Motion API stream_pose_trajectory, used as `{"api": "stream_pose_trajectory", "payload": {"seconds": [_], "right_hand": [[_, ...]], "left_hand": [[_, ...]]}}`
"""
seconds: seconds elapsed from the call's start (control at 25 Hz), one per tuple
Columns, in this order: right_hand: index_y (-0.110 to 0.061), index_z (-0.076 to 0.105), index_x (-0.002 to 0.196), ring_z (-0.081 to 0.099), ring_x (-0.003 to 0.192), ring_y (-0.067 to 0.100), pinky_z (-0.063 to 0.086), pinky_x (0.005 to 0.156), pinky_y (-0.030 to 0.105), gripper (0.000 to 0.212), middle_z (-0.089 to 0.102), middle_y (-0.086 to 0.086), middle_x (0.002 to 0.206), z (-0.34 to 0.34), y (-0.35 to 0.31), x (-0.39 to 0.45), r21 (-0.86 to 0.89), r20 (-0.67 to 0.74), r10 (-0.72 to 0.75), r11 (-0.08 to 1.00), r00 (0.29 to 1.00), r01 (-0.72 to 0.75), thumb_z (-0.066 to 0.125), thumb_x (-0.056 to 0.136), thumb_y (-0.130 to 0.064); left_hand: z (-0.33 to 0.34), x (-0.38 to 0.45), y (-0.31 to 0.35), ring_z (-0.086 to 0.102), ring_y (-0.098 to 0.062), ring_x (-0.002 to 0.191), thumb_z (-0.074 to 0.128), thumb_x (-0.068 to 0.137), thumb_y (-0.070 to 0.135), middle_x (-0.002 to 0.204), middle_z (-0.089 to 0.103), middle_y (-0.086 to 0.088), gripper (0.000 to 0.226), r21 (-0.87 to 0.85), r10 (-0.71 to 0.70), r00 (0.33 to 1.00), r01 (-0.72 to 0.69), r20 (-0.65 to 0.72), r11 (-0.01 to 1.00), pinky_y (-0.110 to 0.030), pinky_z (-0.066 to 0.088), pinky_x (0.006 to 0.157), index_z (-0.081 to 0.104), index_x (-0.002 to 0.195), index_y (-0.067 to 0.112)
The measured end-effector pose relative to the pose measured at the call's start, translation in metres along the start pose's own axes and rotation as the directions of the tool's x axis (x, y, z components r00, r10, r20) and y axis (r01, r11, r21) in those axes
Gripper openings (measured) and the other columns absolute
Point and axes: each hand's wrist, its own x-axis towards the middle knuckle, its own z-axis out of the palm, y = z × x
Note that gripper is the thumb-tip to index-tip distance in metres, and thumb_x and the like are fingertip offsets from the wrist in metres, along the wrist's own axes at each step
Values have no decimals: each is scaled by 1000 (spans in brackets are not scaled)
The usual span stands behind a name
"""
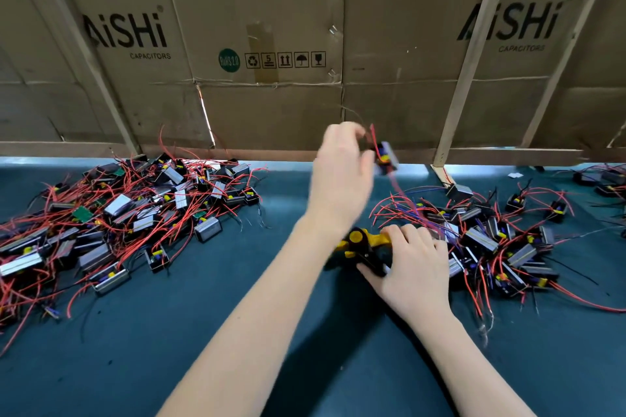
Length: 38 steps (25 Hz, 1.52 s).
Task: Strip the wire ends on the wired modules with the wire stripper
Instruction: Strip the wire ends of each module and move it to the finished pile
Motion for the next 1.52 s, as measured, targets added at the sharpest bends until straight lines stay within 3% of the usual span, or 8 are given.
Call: {"api": "stream_pose_trajectory", "payload": {"seconds": [0.12, 0.36, 0.48, 0.76, 0.96, 1.24, 1.36, 1.52], "right_hand": [[-15, 65, 97, 59, 89, 33, 40, 72, 42, 61, 62, 5, 89, -1, 4, -2, -3, 46, 49, 999, 998, -49, 83, 57, -57], [-20, 63, 103, 57, 97, 28, 38, 77, 41, 60, 62, -2, 96, 0, 4, 1, 68, 104, 112, 991, 988, -119, 76, 64, -63], [-19, 65, 98, 58, 91, 30, 39, 75, 41, 58, 62, -1, 90, 1, 0, 0, 101, 75, 93, 990, 993, -101, 82, 59, -59], [-20, 66, 98, 58, 90, 29, 38, 72, 40, 57, 63, -2, 90, 1, 3, -1, 111, 68, 109, 987, 992, -116, 83, 59, -57], [-20, 66, 99, 58, 92, 28, 38, 74, 39, 56, 63, -2, 91, 2, 4, 0, 119, 81, 135, 982, 988, -144, 82, 60, -58], [-22, 64, 103, 56, 97, 26, 37, 79, 40, 58, 62, -4, 96, 2, 5, 0, 116, 115, 138, 982, 984, -151, 78, 62, -61], [-21, 65, 103, 57, 97, 27, 37, 78, 40, 58, 63, -3, 95, 1, 4, 0, 125, 111, 139, 980, 984, -152, 79, 62, -60], [-21, 64, 101, 57, 97, 27, 36, 76, 39, 56, 62, -3, 94, 1, 4, 2, 122, 97, 138, 981, 986, -149, 80, 62, -59]], "left_hand": [[24, -4, 2, 56, -26, 109, 58, 94, 24, 127, 52, -6, 43, 90, 1, 970, -24, 244, 996, -41, 45, 93, 45, 133, 14], [-27, -17, -130, 51, -33, 116, 56, 89, 10, 122, 55, -14, 34, 575, -323, 940, 206, 107, 792, -42, 43, 92, 56, 123, 9], [-47, -29, -180, 53, -36, 108, 52, 87, -2, 117, 53, -14, 37, 591, -422, 903, 297, 81, 750, -43, 47, 79, 57, 122, 8], [-32, -17, -212, 58, -31, 105, 57, 92, 12, 112, 60, -9, 32, 759, -201, 927, -122, 318, 639, -36, 43, 82, 64, 124, 15], [-25, -14, -211, 55, -34, 109, 53, 86, -1, 116, 60, -13, 46, 720, -165, 948, -88, 273, 689, -42, 45, 85, 53, 132, 5], [-50, -9, -229, 45, -25, 122, 57, 92, 28, 125, 54, -3, 30, 929, -333, 925, -54, 185, 366, -34, 38, 96, 54, 120, 16], [-54, 0, -219, 46, -27, 122, 66, 86, 31, 122, 61, -2, 35, 843, -451, 883, 141, 130, 519, -36, 37, 99, 57, 117, 20], [-71, 9, -184, 58, -27, 108, 81, 71, 17, 101, 71, -2, 34, 351, -408, 912, 369, 39, 860, -41, 43, 97, 66, 101, 20]]}}
